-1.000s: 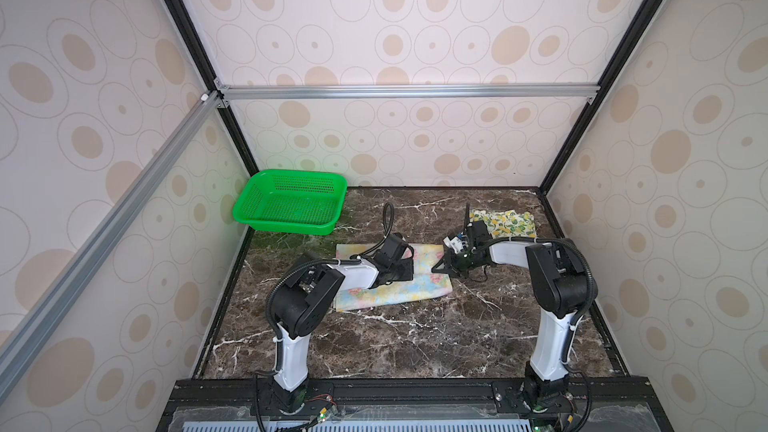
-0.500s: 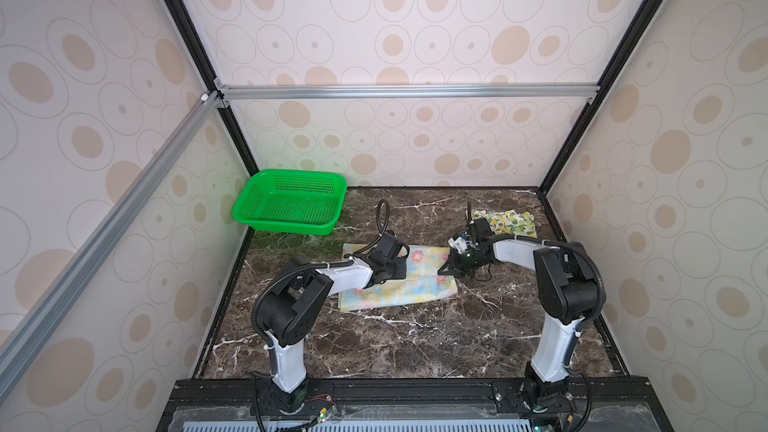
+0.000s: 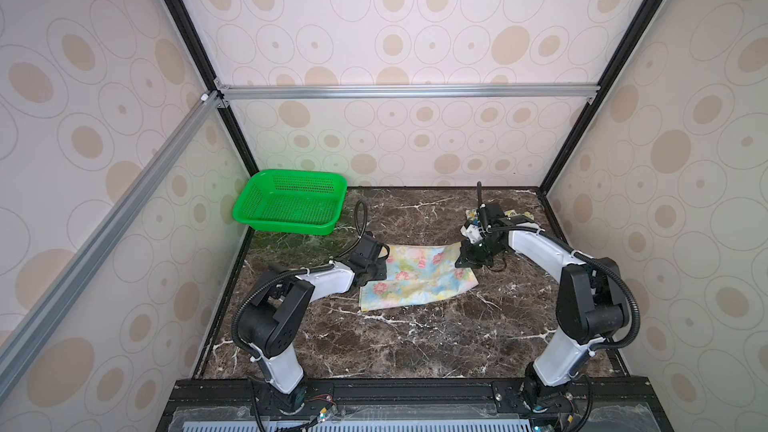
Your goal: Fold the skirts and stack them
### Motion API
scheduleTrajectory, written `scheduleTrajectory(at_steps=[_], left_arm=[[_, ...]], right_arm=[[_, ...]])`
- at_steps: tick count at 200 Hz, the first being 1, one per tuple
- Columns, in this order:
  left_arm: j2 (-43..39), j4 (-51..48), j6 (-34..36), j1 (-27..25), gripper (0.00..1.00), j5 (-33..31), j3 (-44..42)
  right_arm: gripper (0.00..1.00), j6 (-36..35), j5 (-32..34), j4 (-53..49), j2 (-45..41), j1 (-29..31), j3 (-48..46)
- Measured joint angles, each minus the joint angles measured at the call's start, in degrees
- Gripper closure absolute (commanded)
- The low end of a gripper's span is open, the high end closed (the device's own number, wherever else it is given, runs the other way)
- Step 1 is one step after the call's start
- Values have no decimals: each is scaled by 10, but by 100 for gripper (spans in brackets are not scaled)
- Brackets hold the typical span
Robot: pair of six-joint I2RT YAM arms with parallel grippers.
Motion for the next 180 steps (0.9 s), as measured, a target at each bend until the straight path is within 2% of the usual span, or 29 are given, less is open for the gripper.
scheduleTrajectory(at_steps=[38,81,141,180], left_arm=[[-22,63,-33,-10,100,31,-70],[-23,107,-68,-58,100,43,-81],[4,167,-119,-111,100,51,-92],[20,199,-143,-139,100,50,-92]], right_arm=[[100,-18,58,-61,-13,0,32],[100,-29,98,-102,-28,0,51],[100,-30,102,-110,-33,3,57],[100,-24,103,-110,-33,34,73]])
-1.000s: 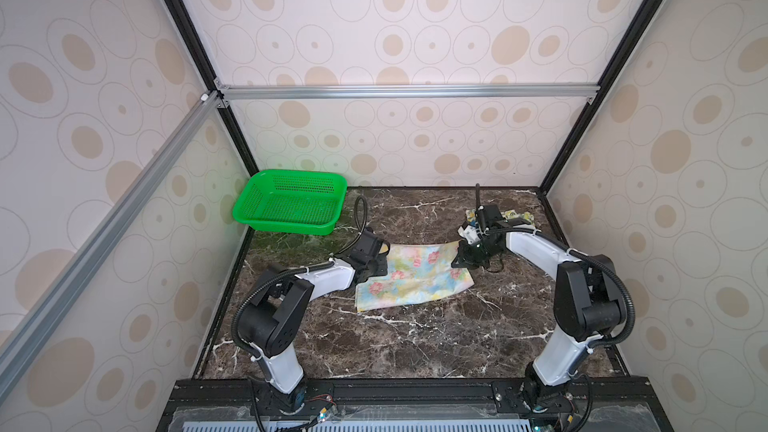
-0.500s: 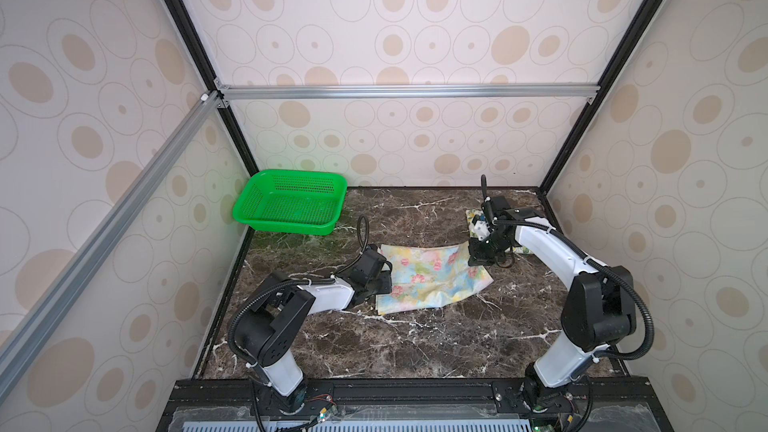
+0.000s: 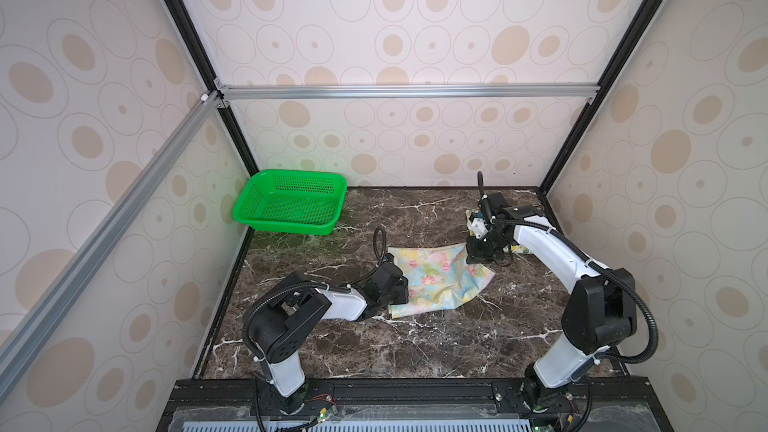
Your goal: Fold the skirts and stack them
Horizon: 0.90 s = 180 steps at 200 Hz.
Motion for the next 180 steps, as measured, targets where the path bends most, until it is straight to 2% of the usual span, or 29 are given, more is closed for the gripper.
scheduleTrajectory(at_steps=[101,149,180], left_arm=[[56,65,-51,-56,100,0,32],[54,62,-57,-59,100,-3,33],[26,10,-52,-61,100,-14,33]], right_arm=[[100,51,-6,31,10,100,10],[100,78,-24,71,17,109,-25],[100,81,-25,80,19,108,-32]])
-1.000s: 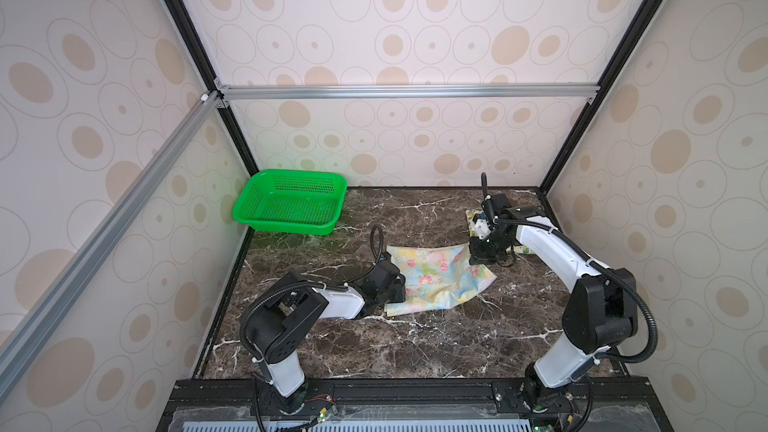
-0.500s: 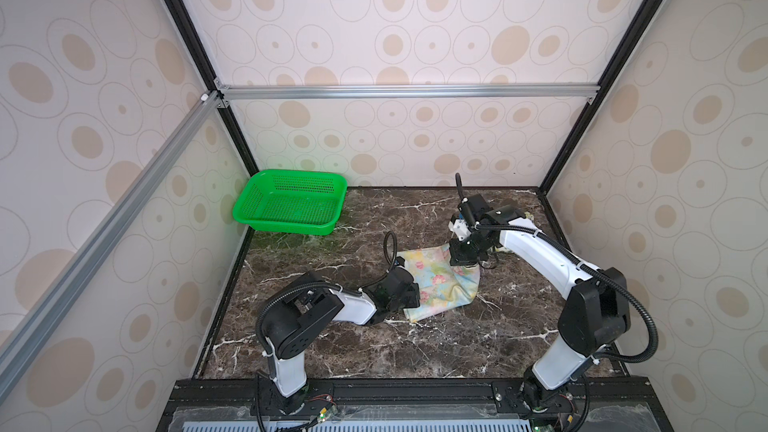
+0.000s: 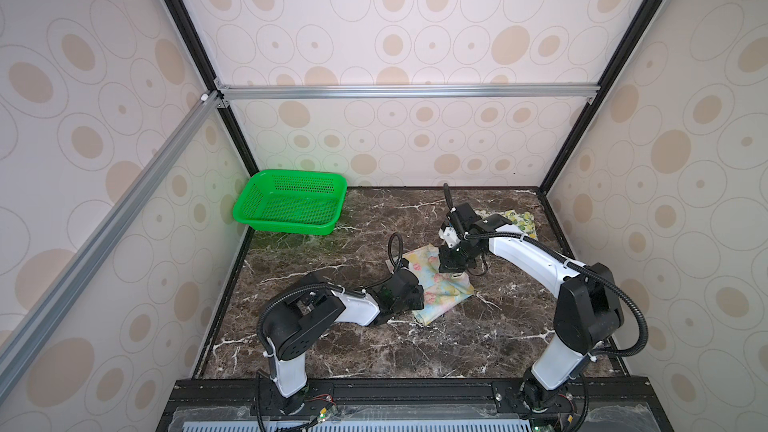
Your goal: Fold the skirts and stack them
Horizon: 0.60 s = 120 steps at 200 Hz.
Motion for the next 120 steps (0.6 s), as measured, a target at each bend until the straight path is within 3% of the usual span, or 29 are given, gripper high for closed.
scheduleTrajectory(at_steps=[44,120], left_arm=[[-39,-63,16,0,100,-23,1],[-11,-77,34,0,100,-23,54]], right_arm=[[100,1,3,5,0,0,0],[100,-30,57,-41,-4,0,74]])
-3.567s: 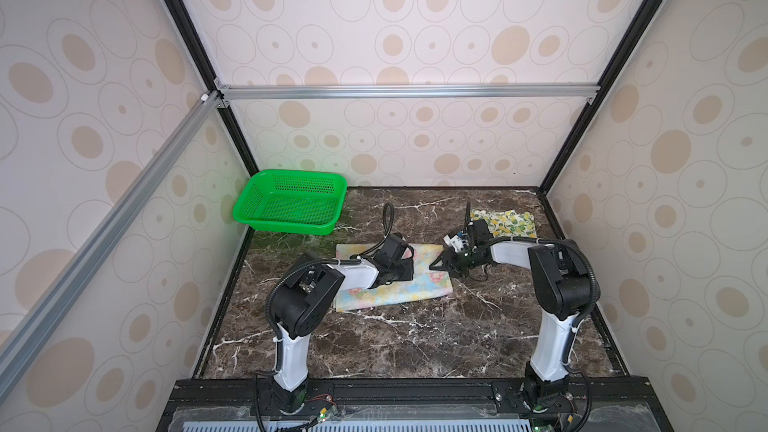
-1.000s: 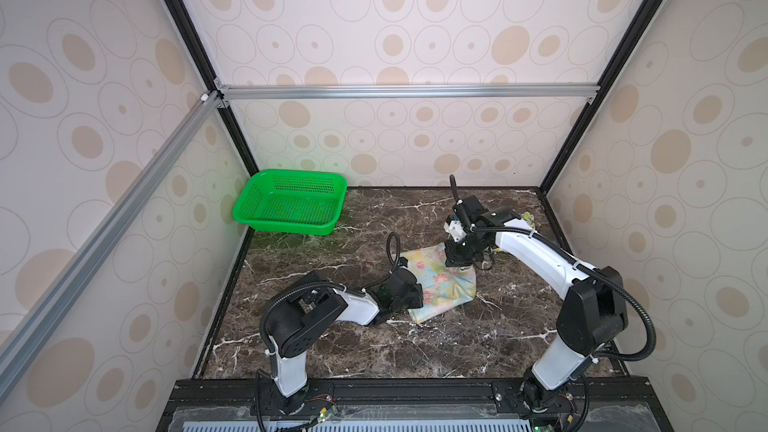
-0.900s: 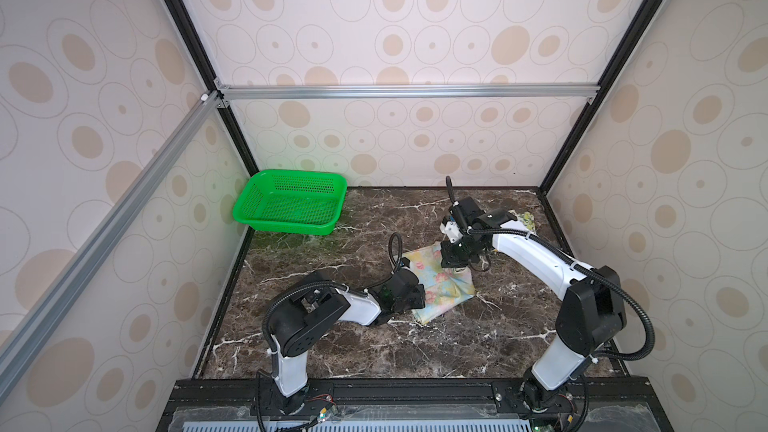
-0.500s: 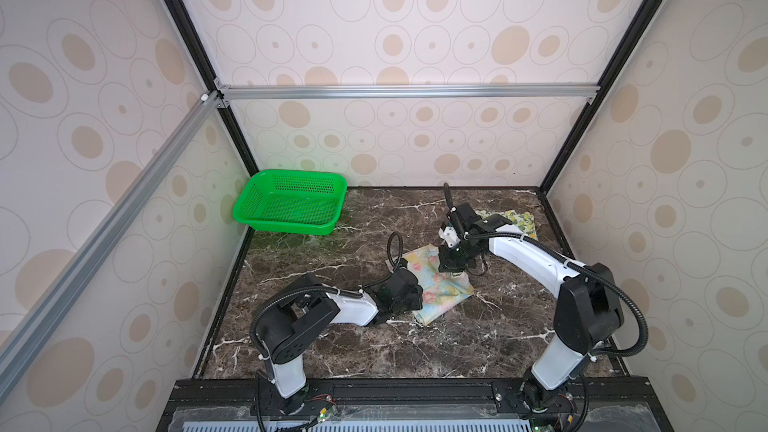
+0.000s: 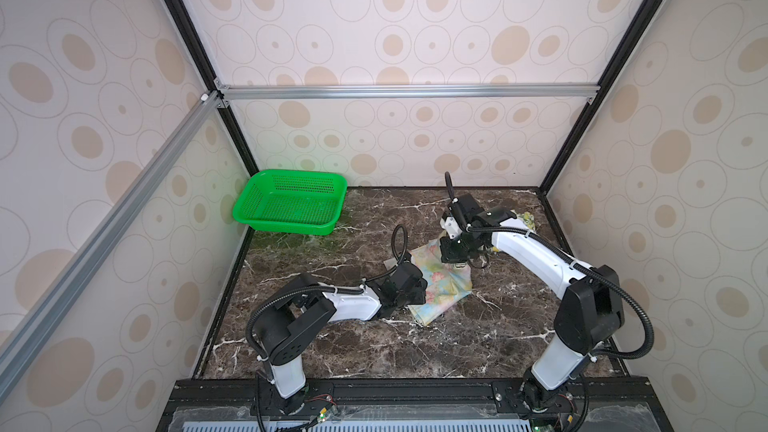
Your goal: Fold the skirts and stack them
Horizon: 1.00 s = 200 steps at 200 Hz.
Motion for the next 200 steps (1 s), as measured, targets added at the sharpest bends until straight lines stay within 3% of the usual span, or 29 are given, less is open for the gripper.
scheduleTrajectory(at_steps=[104,200], left_arm=[[89,61,15,-2,100,26,106],[130,94,13,-36,100,76,111]], right_arm=[[100,-12,-4,-21,-16,-23,15],[100,-6,-23,-24,-15,-46,15]])
